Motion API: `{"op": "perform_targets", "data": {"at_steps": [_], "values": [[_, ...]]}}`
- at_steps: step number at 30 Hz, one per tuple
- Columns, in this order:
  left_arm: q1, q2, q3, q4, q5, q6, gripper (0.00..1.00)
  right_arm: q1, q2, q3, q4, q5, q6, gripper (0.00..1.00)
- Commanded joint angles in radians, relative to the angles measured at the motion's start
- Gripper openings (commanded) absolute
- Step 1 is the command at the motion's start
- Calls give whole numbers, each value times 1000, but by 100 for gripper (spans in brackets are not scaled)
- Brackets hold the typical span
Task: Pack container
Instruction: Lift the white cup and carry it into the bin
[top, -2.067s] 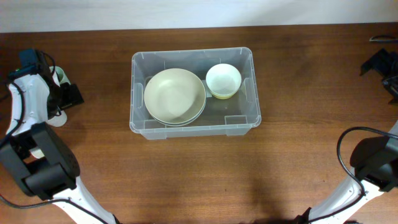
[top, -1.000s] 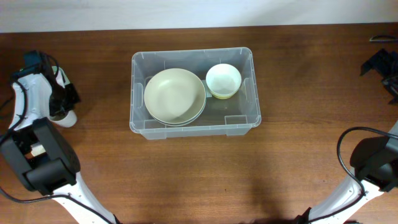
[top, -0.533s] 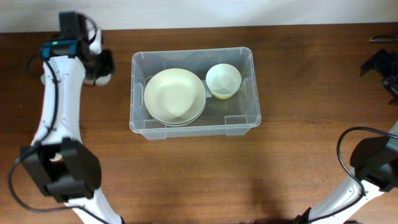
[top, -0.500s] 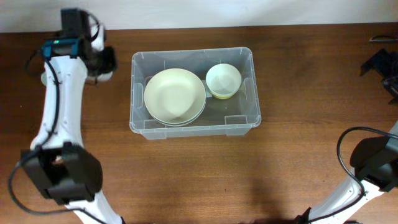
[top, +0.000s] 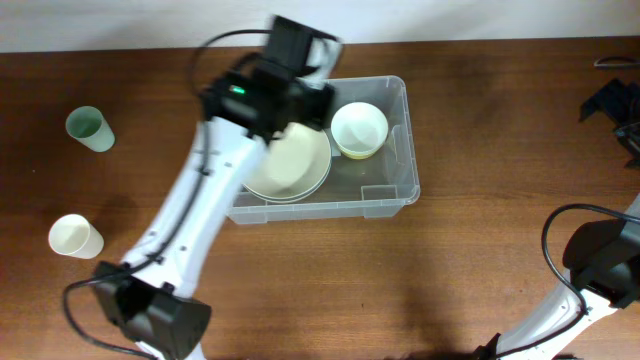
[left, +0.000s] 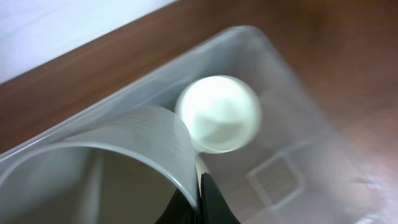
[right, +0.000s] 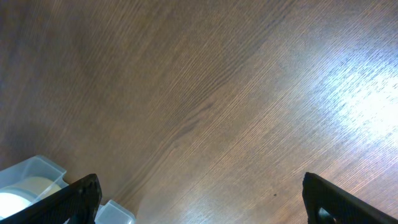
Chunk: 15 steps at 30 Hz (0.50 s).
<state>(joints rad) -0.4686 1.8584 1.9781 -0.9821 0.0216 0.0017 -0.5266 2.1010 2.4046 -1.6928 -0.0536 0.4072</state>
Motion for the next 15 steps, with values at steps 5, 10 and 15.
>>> {"op": "perform_targets", "data": {"at_steps": [5, 10, 15], "values": [[-196, 133, 7, 43, 1, 50, 1, 3, -4, 0, -2, -2, -7, 99], [-241, 212, 7, 52, 2, 57, 1, 3, -4, 0, -2, -2, -7, 99], [-256, 258, 7, 47, 2, 56, 1, 3, -4, 0, -2, -2, -7, 99]]}}
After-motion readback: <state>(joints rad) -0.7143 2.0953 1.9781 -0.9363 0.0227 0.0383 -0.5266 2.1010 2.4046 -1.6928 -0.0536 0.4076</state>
